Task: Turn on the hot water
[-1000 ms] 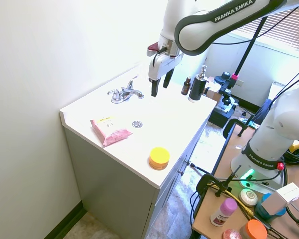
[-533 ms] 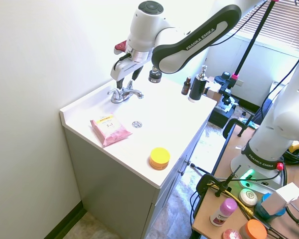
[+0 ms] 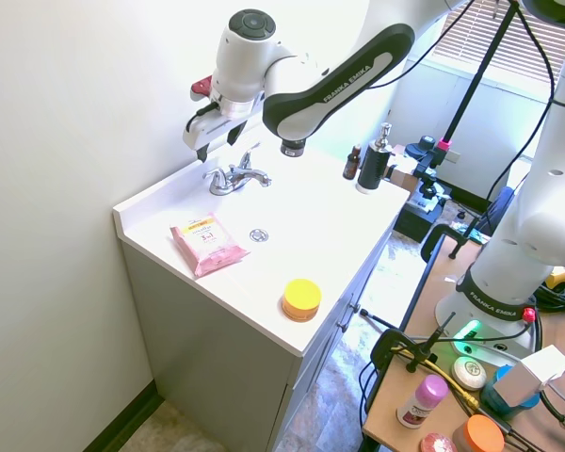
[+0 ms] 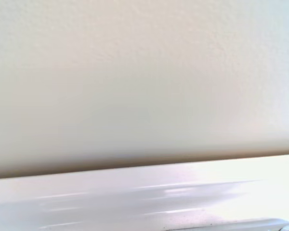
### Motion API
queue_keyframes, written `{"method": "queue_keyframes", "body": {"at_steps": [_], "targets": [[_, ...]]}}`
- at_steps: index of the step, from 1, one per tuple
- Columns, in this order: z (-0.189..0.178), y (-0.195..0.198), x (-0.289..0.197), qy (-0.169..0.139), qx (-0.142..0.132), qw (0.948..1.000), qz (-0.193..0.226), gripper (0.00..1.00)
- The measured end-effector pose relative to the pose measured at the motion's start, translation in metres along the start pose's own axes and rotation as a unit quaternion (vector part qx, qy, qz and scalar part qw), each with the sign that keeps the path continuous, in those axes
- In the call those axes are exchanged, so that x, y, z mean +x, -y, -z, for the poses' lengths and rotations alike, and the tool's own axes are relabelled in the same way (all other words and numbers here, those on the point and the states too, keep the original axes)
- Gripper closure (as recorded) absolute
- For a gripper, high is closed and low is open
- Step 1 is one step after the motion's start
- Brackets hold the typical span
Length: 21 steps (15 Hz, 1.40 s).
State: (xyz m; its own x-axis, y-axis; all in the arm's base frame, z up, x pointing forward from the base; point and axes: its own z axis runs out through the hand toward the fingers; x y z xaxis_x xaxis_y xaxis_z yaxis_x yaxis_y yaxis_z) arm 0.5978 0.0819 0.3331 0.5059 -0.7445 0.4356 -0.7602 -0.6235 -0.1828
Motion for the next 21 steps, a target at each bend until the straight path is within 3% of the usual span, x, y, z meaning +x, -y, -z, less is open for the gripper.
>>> {"method": "queue_keyframes", "body": {"at_steps": [4,11,21], "targets": [[-0.021,-0.001,-0.005,-0.001,-0.015,0.9998,0.009,0.00],[-0.026,-0.003,-0.009,0.014,-0.037,0.9989,0.025,0.00],[-0.029,-0.033,0.009,0.040,-0.094,0.9916,0.078,0.00]]}}
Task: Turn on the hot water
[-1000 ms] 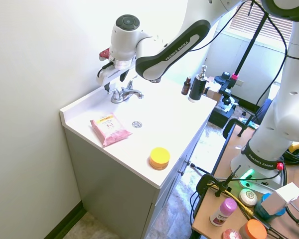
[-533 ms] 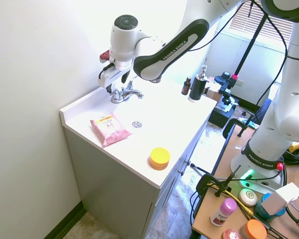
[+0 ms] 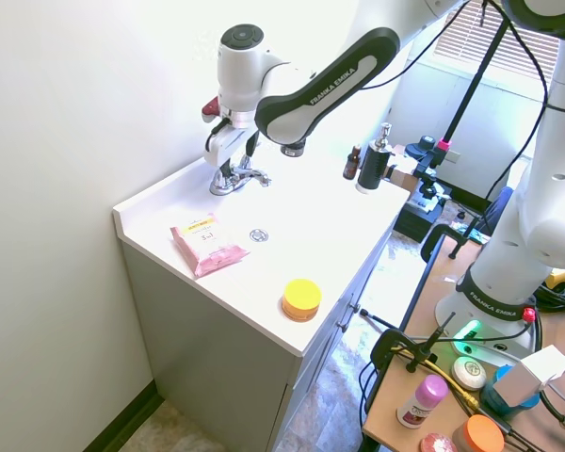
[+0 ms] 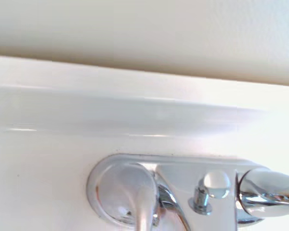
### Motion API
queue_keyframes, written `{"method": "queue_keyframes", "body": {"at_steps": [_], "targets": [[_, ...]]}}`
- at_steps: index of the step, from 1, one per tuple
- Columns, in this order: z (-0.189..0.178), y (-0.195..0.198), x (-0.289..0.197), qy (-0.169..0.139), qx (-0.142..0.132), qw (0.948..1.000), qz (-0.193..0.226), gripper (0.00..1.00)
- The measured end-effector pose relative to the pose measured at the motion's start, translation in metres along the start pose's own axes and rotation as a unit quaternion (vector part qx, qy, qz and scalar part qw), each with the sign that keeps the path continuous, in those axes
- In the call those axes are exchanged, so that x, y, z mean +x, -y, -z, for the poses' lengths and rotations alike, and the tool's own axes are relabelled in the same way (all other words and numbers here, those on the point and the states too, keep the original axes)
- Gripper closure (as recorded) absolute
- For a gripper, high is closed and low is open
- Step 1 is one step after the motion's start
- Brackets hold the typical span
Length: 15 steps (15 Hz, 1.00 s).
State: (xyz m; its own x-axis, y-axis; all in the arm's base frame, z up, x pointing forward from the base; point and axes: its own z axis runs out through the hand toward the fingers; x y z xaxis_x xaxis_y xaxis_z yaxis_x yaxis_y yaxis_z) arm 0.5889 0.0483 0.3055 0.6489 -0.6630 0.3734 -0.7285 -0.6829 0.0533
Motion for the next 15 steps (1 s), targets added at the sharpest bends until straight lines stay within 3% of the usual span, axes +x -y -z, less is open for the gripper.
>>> {"method": "queue_keyframes", "body": {"at_steps": [3,9,15], "targets": [[0.001,-0.007,0.003,0.005,-0.002,1.0000,0.005,0.00],[0.037,-0.041,0.004,0.055,0.006,0.9984,0.009,0.00],[0.039,-0.076,-0.020,0.092,0.004,0.9957,-0.014,0.00]]}}
